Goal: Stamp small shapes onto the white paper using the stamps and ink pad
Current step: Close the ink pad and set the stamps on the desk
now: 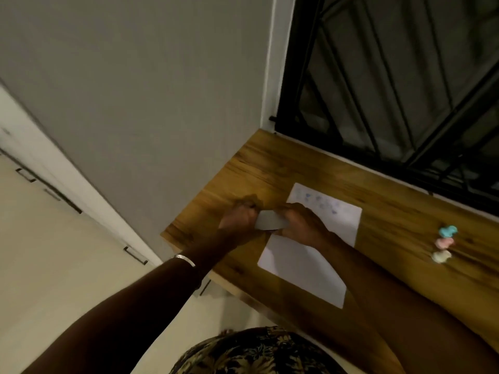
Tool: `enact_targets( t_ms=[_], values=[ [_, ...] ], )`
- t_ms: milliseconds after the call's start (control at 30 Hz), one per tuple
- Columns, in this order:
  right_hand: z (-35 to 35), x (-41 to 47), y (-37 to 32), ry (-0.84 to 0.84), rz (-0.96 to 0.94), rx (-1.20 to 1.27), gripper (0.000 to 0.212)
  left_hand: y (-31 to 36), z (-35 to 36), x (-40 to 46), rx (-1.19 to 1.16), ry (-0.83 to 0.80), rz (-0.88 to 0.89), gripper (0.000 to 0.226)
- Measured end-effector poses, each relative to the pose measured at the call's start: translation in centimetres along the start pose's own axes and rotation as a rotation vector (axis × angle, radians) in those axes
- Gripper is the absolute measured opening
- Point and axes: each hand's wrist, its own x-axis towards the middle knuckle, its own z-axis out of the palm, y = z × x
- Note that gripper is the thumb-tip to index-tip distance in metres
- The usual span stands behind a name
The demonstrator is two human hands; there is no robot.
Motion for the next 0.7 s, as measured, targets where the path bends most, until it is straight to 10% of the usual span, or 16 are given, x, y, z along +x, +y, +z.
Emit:
enact_targets(
  t_ms=[700],
  values=[
    [-4.5, -20.6, 14.0, 0.052, 0.653, -0.008, 0.066, 23.8, 4.5, 7.7, 0.094, -0.157, 0.552, 0.066]
  ],
)
